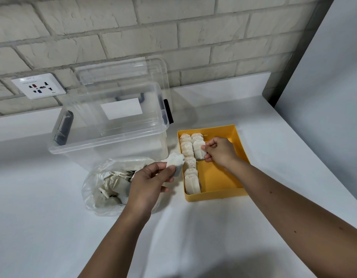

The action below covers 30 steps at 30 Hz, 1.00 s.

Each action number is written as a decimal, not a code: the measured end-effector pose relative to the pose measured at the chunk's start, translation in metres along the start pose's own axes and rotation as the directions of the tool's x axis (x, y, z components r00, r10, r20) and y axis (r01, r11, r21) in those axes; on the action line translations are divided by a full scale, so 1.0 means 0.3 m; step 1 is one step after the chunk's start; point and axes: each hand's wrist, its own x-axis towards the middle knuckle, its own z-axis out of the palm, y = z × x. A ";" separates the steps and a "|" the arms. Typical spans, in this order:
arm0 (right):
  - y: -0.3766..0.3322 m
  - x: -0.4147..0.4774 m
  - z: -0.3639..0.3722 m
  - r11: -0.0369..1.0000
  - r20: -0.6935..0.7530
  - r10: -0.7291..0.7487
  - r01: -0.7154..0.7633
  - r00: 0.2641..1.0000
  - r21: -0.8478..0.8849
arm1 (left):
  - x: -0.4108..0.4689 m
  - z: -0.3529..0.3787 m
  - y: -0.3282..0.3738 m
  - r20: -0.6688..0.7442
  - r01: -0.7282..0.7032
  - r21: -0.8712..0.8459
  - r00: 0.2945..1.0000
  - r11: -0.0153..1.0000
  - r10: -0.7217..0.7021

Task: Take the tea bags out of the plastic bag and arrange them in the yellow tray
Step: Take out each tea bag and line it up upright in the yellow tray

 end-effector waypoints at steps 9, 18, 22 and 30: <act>-0.068 -0.105 -0.038 0.994 -0.014 -0.108 0.108 0.994 0.003 | -0.006 0.017 0.025 -0.007 0.030 -0.112 0.999 0.993 -0.031; -0.148 -0.277 -0.053 0.939 0.184 -0.338 0.317 0.923 0.132 | 0.005 0.091 0.056 0.060 -0.011 -0.131 0.998 0.991 0.019; -0.140 -0.230 -0.122 0.941 0.057 -0.337 0.338 0.940 -0.003 | 0.005 0.070 0.057 0.034 -0.041 -0.098 0.998 0.994 0.045; -0.022 -0.109 -0.088 0.849 0.187 -0.181 0.249 0.966 -0.466 | 0.007 0.032 0.041 -0.020 -0.043 -0.056 0.999 0.998 0.042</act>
